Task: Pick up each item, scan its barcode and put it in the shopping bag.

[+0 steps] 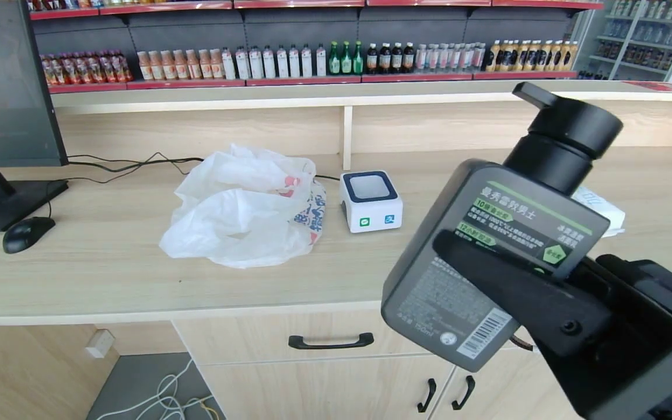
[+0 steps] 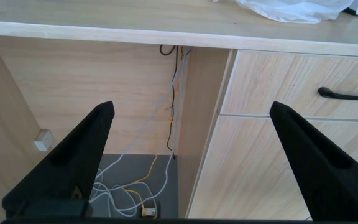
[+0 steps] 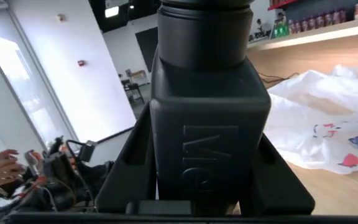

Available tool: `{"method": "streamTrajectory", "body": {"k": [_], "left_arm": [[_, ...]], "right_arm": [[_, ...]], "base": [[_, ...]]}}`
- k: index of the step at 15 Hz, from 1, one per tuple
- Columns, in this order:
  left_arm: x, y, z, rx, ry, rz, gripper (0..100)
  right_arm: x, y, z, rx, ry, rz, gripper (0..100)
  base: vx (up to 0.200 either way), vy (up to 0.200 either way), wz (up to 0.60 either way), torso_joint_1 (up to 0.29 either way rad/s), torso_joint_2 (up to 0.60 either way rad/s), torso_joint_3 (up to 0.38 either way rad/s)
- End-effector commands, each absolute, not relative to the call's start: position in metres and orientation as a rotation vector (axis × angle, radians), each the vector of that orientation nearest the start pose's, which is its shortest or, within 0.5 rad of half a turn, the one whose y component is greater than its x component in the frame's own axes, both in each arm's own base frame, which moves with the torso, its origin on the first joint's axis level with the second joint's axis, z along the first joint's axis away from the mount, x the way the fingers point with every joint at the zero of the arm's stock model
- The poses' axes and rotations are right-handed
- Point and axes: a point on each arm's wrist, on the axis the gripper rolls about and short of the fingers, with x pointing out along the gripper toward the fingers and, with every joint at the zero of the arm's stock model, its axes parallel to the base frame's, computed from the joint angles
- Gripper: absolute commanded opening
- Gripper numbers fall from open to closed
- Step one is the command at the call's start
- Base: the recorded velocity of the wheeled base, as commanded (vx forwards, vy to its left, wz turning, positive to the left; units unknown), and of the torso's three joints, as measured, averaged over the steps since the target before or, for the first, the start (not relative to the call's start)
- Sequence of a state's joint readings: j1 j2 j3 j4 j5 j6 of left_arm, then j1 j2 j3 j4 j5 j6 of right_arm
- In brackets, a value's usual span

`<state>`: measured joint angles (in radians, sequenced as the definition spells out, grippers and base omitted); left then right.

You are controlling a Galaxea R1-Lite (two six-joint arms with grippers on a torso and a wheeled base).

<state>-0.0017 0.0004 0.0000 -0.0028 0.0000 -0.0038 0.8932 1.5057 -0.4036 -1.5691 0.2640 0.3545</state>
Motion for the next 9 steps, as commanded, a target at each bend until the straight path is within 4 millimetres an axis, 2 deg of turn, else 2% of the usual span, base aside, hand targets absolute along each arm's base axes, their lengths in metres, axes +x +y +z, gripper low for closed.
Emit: {"method": "streamTrajectory", "body": {"k": [1, 3, 4, 5, 7, 9], "left_arm": [[-0.023, 0.0, 0.076, -0.005, -0.003, -0.002, 100], [-0.023, 0.0, 0.076, -0.005, -0.003, -0.002, 100], [-0.023, 0.0, 0.076, -0.005, -0.003, -0.002, 100], [-0.023, 0.0, 0.076, -0.005, -0.003, -0.002, 100], [-0.023, 0.0, 0.076, -0.005, -0.003, -0.002, 100], [-0.023, 0.0, 0.075, -0.003, 0.0, -0.002, 100]], "right_arm": [[0.137, 0.162, 0.218, 0.387, -0.291, 1.151, 0], [0.168, 0.126, 0.202, 0.161, -0.339, 0.859, 0], [0.181, 0.107, 0.201, 0.081, -0.367, 0.741, 0], [0.188, 0.096, 0.202, 0.036, -0.383, 0.664, 0], [0.202, 0.065, 0.204, -0.049, -0.403, 0.39, 0], [0.203, 0.055, 0.201, -0.07, -0.387, 0.312, 0]], "base": [[0.0, 0.0, 0.0, 0.0, 0.0, 0.0], [0.0, 0.0, 0.0, 0.0, 0.0, 0.0], [0.0, 0.0, 0.0, 0.0, 0.0, 0.0], [0.0, 0.0, 0.0, 0.0, 0.0, 0.0], [0.0, 0.0, 0.0, 0.0, 0.0, 0.0], [0.0, 0.0, 0.0, 0.0, 0.0, 0.0]]}}
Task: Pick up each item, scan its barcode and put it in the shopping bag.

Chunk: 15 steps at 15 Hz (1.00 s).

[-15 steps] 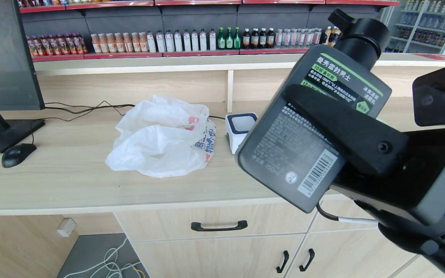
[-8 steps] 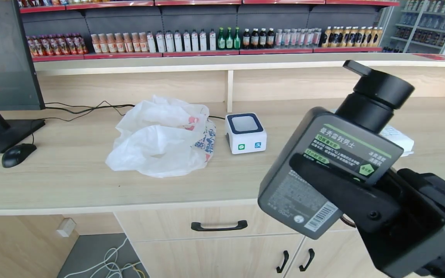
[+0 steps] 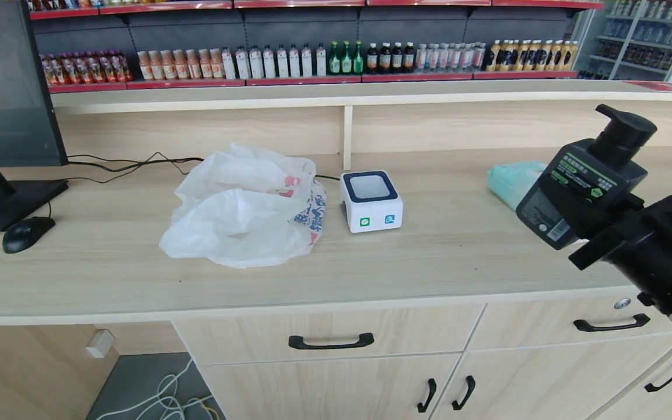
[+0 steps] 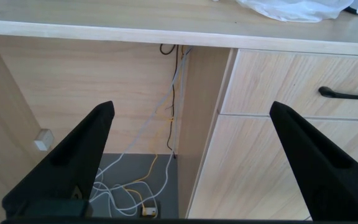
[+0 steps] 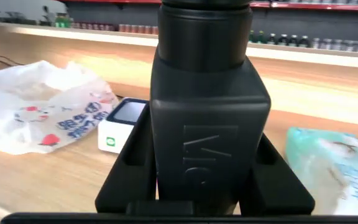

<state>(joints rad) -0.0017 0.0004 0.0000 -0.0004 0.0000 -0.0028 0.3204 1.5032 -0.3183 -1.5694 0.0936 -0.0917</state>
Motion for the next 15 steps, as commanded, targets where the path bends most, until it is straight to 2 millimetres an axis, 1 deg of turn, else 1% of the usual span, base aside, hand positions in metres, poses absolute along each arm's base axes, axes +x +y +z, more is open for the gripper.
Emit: {"method": "streamTrajectory", "body": {"k": [1, 3, 7, 8, 9, 10, 11, 12, 13, 14, 15], "left_arm": [[-0.023, 0.0, 0.075, -0.005, 0.0, -0.002, 100], [-0.023, 0.0, 0.075, -0.003, 0.0, -0.002, 100], [-0.023, 0.0, 0.075, -0.002, 0.0, -0.002, 100], [-0.023, 0.0, 0.075, 0.003, 0.0, -0.002, 100], [-0.023, 0.0, 0.075, 0.003, 0.0, -0.002, 100], [-0.023, 0.0, 0.075, 0.003, 0.0, -0.002, 100], [-0.023, 0.0, 0.075, 0.002, 0.0, -0.002, 100], [-0.023, 0.0, 0.075, 0.0, 0.0, -0.002, 100], [-0.023, 0.0, 0.075, 0.0, 0.0, -0.002, 100], [-0.023, 0.0, 0.075, 0.0, 0.0, -0.002, 100], [-0.023, 0.0, 0.075, 0.0, 0.0, -0.002, 100]], "right_arm": [[0.204, 0.055, 0.203, -0.075, -0.396, 0.311, 0], [0.216, 0.05, 0.209, -0.07, -0.417, 0.256, 0], [0.23, 0.052, 0.208, -0.044, -0.409, 0.257, 0], [0.241, 0.055, 0.214, -0.038, -0.433, 0.264, 0], [0.257, 0.062, 0.22, -0.036, -0.466, 0.303, 0], [0.263, 0.063, 0.22, -0.043, -0.47, 0.318, 0], [0.274, 0.069, 0.215, -0.075, -0.464, 0.395, 0], [0.282, 0.074, 0.209, -0.123, -0.463, 0.496, 0], [0.288, 0.076, 0.207, -0.152, -0.469, 0.549, 0], [0.3, 0.081, 0.204, -0.184, -0.484, 0.609, 0], [0.318, 0.086, 0.208, -0.199, -0.525, 0.629, 0]], "base": [[0.0, 0.0, 0.0, 0.0, 0.0, 0.0], [0.0, 0.0, 0.0, 0.0, 0.0, 0.0], [0.0, 0.0, 0.0, 0.0, 0.0, 0.0], [0.0, 0.0, 0.0, 0.0, 0.0, 0.0], [0.0, 0.0, 0.0, 0.0, 0.0, 0.0], [0.0, 0.0, 0.0, 0.0, 0.0, 0.0], [0.0, 0.0, 0.0, 0.0, 0.0, 0.0], [0.0, 0.0, 0.0, 0.0, 0.0, 0.0], [0.0, 0.0, 0.0, 0.0, 0.0, 0.0], [0.0, 0.0, 0.0, 0.0, 0.0, 0.0], [0.0, 0.0, 0.0, 0.0, 0.0, 0.0]]}}
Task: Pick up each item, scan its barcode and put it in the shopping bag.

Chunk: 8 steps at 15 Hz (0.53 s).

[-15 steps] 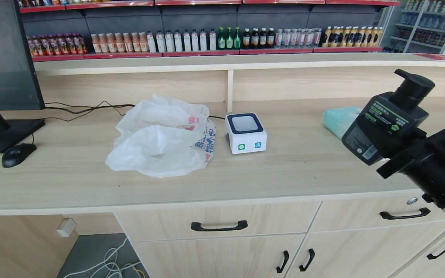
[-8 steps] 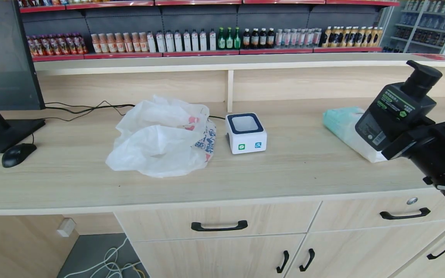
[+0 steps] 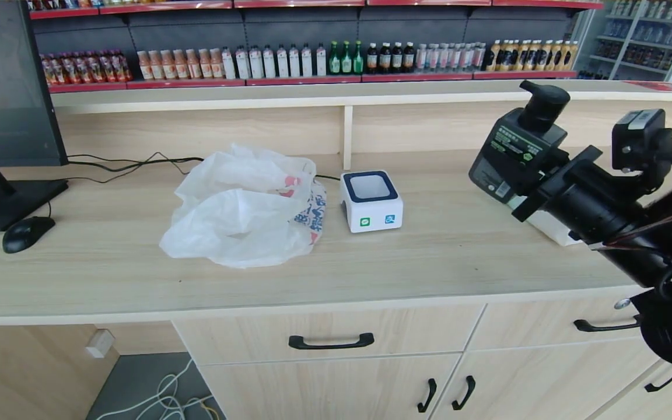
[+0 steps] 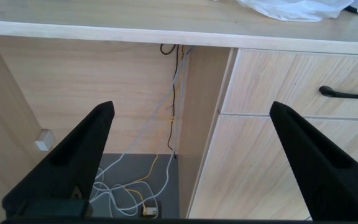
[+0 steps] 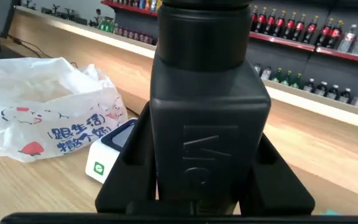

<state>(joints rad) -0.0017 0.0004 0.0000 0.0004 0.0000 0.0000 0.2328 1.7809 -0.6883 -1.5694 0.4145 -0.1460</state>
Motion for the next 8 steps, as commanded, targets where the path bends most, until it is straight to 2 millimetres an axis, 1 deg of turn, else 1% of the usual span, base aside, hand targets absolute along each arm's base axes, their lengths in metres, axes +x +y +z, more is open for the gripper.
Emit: {"method": "streamTrajectory", "body": {"k": [1, 2, 3, 4, 6, 8], "left_arm": [[-0.023, 0.0, 0.075, 0.0, 0.0, -0.002, 100], [-0.023, 0.0, 0.075, 0.0, 0.0, -0.002, 100], [-0.023, 0.0, 0.075, 0.0, 0.0, -0.002, 100], [-0.023, 0.0, 0.075, -0.002, 0.002, -0.002, 100], [-0.023, 0.0, 0.075, 0.0, 0.002, -0.002, 100], [-0.023, 0.0, 0.075, 0.002, 0.002, -0.002, 100]], "right_arm": [[0.331, 0.091, 0.209, -0.204, -0.549, 0.656, 0], [0.339, 0.094, 0.209, -0.214, -0.567, 0.692, 0], [0.355, 0.101, 0.208, -0.255, -0.609, 0.8, 0], [0.365, 0.104, 0.205, -0.279, -0.628, 0.842, 0], [0.382, 0.11, 0.197, -0.317, -0.656, 0.886, 0], [0.398, 0.12, 0.199, -0.354, -0.721, 0.922, 0]], "base": [[0.0, 0.0, 0.0, 0.0, 0.0, 0.0], [0.0, 0.0, 0.0, 0.0, 0.0, 0.0], [0.0, 0.0, 0.0, 0.0, 0.0, 0.0], [0.0, 0.0, 0.0, 0.0, 0.0, 0.0], [0.0, 0.0, 0.0, 0.0, 0.0, 0.0], [0.0, 0.0, 0.0, 0.0, 0.0, 0.0]]}}
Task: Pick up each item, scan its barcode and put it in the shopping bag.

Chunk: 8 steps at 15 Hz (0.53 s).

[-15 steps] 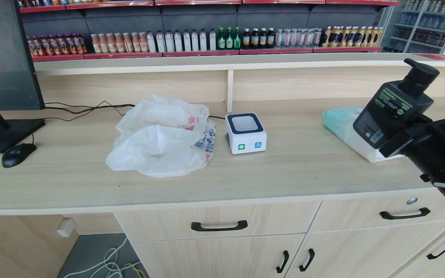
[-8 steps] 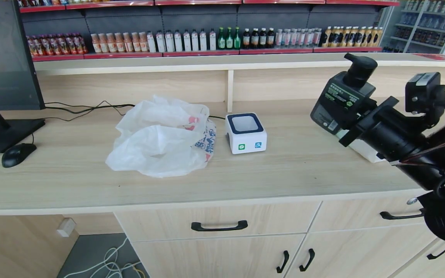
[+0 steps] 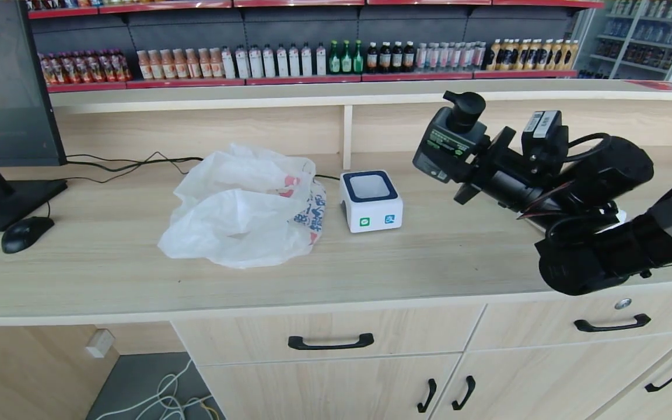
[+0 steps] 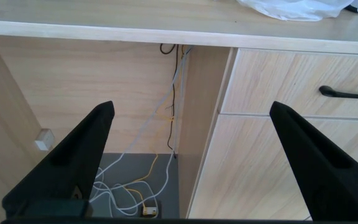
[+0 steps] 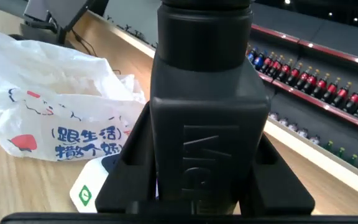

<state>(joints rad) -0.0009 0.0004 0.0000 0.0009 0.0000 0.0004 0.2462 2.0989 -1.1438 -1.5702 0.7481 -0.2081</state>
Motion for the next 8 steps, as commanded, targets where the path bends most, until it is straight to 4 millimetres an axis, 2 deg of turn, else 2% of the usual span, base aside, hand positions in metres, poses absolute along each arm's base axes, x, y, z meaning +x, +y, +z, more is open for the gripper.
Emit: {"method": "streamTrajectory", "body": {"k": [1, 6, 8], "left_arm": [[-0.023, 0.0, 0.075, 0.003, 0.002, -0.002, 100], [-0.023, 0.0, 0.075, 0.003, 0.002, -0.002, 100], [-0.023, 0.0, 0.075, 0.002, 0.002, -0.002, 100]], "right_arm": [[0.4, 0.124, 0.201, -0.352, -0.739, 0.923, 0], [0.395, 0.11, 0.221, -0.285, -0.744, 0.804, 0], [0.392, 0.109, 0.226, -0.276, -0.753, 0.79, 0]], "base": [[0.0, 0.0, 0.0, 0.0, 0.0, 0.0], [0.0, 0.0, 0.0, 0.0, 0.0, 0.0], [-0.2, 0.0, 0.0, 0.007, 0.0, 0.0]]}}
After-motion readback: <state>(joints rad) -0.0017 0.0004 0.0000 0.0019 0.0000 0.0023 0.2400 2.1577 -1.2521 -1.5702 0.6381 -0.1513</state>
